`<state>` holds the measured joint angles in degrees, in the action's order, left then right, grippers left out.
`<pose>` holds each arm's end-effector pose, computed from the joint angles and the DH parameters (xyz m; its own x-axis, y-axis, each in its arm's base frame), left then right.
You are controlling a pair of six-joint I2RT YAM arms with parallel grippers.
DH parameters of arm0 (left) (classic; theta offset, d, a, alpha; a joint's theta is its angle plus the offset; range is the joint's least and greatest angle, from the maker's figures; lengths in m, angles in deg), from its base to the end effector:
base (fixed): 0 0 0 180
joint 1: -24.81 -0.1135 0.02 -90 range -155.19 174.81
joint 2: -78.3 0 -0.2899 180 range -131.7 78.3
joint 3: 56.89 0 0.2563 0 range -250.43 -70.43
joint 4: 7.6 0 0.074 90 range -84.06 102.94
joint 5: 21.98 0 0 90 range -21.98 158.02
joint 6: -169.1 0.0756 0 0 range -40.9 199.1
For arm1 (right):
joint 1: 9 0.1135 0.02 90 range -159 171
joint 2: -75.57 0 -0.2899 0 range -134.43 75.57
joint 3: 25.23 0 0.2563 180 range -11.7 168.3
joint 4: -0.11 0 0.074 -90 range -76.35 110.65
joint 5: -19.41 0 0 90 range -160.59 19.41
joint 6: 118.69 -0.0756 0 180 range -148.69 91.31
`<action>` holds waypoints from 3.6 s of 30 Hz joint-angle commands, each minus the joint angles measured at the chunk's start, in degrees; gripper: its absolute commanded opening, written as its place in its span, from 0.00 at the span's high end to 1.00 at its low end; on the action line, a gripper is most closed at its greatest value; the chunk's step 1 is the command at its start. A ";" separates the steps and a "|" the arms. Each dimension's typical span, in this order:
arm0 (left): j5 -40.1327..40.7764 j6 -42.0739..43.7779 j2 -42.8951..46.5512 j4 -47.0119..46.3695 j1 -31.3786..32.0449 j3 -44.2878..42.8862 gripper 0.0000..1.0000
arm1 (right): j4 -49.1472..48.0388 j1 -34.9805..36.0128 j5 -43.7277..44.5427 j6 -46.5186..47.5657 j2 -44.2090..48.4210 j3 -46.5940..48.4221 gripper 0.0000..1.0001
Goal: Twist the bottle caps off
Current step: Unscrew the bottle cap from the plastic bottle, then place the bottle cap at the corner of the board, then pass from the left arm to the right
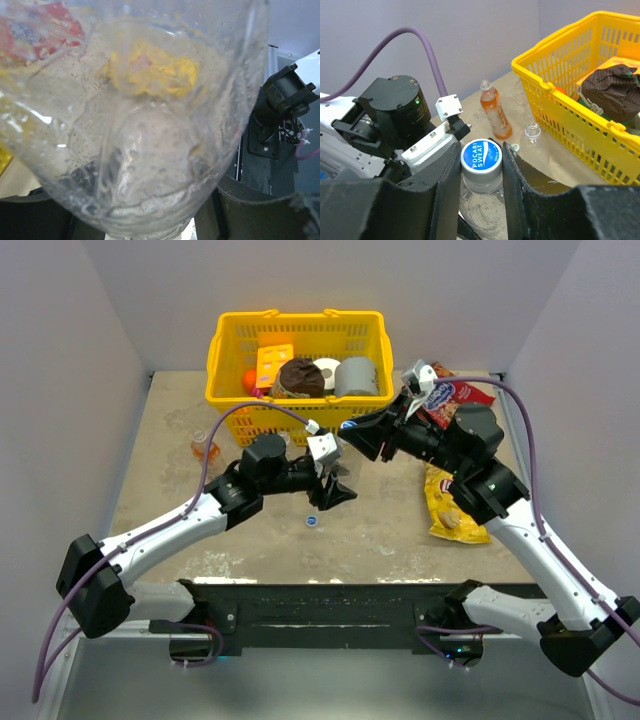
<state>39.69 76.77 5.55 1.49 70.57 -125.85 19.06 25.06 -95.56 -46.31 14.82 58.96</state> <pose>0.2023 -0.2591 0.3421 -0.1941 0.1481 -0.9697 0.9463 0.2889 -0.1453 0.1939 0.1696 0.4795 -0.1974 0.1978 -0.9602 -0.8358 0.4779 0.2703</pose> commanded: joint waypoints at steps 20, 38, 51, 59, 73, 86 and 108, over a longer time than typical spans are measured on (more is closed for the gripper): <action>-49.18 -8.57 -4.15 -16.82 1.26 -0.48 0.77 | -17.54 -8.05 -58.78 -7.15 -9.29 12.82 0.83; -13.08 4.07 4.54 -4.35 -3.13 -1.09 0.79 | 3.89 -17.10 -11.02 0.74 -7.72 15.68 0.81; 8.56 0.94 5.78 -4.43 -3.83 1.10 0.76 | -8.28 -12.89 24.69 0.31 -2.79 -21.24 0.81; 9.35 0.74 4.72 -4.08 -3.66 1.10 0.76 | -21.04 -6.73 32.79 -3.90 -17.10 -30.57 0.80; 11.02 1.62 4.64 -3.55 -3.66 1.28 0.76 | -29.93 -5.50 39.55 -6.10 -36.80 -27.15 0.72; 11.02 1.98 4.02 -3.37 -3.57 1.28 0.76 | -27.48 -5.15 40.88 -6.10 -38.66 -25.48 0.42; -7.52 4.35 -3.45 1.72 -1.99 -3.56 0.75 | 17.98 -11.48 -0.85 2.96 -4.99 7.82 0.35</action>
<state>38.07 80.29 1.61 4.85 68.10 -126.27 29.97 13.37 -82.16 -44.78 9.07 63.31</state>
